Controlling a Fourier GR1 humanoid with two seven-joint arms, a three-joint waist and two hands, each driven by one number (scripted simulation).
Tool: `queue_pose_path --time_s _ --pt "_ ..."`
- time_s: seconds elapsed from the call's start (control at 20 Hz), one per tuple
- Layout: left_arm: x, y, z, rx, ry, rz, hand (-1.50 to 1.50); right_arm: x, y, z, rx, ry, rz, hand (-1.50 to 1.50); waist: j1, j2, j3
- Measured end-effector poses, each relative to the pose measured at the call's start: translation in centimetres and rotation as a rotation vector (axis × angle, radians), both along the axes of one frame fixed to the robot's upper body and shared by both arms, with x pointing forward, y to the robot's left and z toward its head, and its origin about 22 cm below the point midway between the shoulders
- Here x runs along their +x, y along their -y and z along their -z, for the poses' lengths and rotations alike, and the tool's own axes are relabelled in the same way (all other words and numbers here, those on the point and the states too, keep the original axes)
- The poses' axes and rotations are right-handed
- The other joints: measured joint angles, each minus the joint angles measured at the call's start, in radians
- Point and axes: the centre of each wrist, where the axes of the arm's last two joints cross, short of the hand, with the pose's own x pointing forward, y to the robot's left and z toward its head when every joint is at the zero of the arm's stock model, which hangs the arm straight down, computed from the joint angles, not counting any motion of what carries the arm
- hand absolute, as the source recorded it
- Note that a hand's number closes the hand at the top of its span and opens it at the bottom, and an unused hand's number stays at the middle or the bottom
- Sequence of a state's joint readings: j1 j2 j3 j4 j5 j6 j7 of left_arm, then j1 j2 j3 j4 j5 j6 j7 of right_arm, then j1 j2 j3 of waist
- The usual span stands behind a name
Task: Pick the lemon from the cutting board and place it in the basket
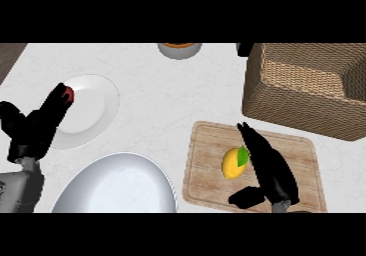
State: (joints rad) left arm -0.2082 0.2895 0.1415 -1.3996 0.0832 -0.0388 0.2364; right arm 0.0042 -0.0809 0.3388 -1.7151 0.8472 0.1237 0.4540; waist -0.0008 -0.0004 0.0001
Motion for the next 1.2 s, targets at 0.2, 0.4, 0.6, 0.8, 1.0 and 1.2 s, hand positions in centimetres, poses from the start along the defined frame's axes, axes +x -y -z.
queue_pose_path --time_s 0.2,0.4,0.6,0.8,1.0,1.2 --pt "-0.1 0.3 0.3 -0.005 0.000 0.008 0.00 1.0 -0.4 0.9 -0.033 -0.007 -0.002 1.50 0.001 0.000 0.000" --pt "-0.2 0.4 -0.1 -0.004 0.000 0.011 0.00 1.1 -0.9 2.1 -0.102 -0.018 -0.053 1.50 0.002 -0.001 -0.001" --pt "0.0 0.1 0.1 0.001 0.005 0.011 0.00 1.8 -1.6 2.3 -0.128 -0.010 -0.073 1.50 0.001 -0.003 -0.003" --pt "-0.1 -0.4 0.7 0.005 0.001 0.004 0.00 1.8 -1.9 2.6 -0.148 -0.008 -0.090 1.50 0.000 -0.006 -0.005" --pt "0.3 -0.4 0.7 -0.001 0.003 0.003 0.00 -0.1 -5.4 2.8 -0.152 -0.011 -0.159 1.50 0.000 -0.006 -0.006" --pt "0.3 -0.2 0.4 0.001 0.007 0.013 0.00 -3.8 -10.1 3.0 -0.142 -0.012 -0.249 1.50 0.006 -0.005 -0.003"
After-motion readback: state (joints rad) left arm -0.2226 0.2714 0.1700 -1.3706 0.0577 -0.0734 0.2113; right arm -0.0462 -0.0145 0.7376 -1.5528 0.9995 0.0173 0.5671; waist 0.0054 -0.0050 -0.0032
